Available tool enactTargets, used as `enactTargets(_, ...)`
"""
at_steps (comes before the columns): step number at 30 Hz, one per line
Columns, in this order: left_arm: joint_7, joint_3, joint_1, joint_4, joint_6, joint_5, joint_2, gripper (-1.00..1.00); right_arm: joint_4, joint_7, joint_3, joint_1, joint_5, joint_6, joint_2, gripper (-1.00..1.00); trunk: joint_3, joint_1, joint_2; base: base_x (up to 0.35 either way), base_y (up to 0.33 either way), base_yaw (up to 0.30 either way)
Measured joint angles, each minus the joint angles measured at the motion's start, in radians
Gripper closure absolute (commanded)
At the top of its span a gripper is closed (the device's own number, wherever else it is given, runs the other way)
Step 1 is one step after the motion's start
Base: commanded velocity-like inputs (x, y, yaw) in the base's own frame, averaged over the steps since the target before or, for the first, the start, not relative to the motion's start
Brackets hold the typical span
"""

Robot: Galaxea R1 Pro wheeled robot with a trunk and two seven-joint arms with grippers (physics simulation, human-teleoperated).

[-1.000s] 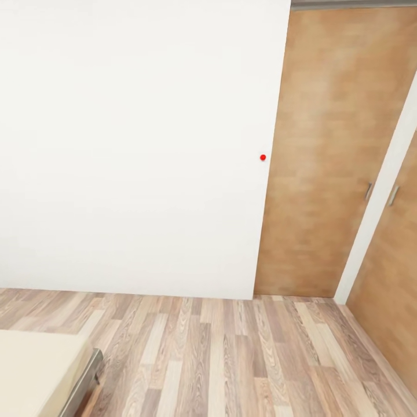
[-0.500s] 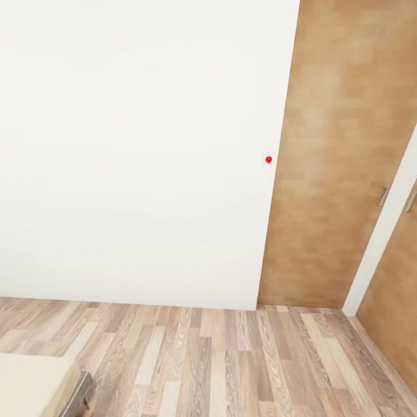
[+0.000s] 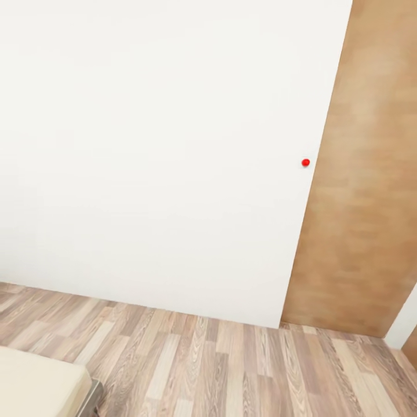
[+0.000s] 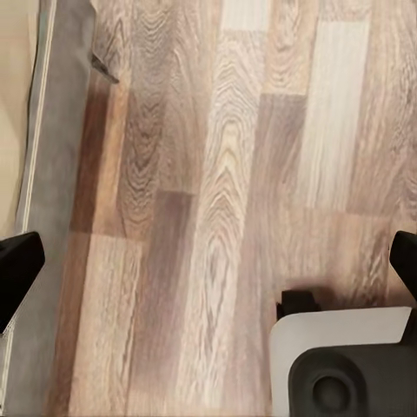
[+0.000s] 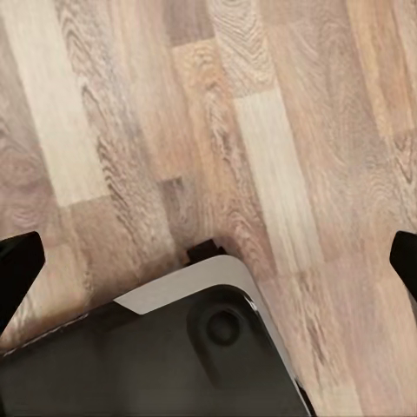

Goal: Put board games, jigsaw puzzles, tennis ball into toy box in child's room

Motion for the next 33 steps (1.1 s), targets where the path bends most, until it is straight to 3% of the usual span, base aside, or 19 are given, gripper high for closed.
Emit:
enactTargets(11,0.0,0.0,0.0,0.0,0.0,-0.003,0.0,-1.0,0.0,0.0,0.0,0.0,0.001,0.0,0.002,-1.0,-0.004,0.0,0.0,0.324,-0.026,0.282)
enactTargets(33,0.001,0.0,0.001,0.001,0.0,-0.003,-0.002,-1.0,0.0,0.0,0.0,0.0,0.002,-0.001,0.006,-1.0,-0.013,0.0,0.0,0.271,-0.176,0.282)
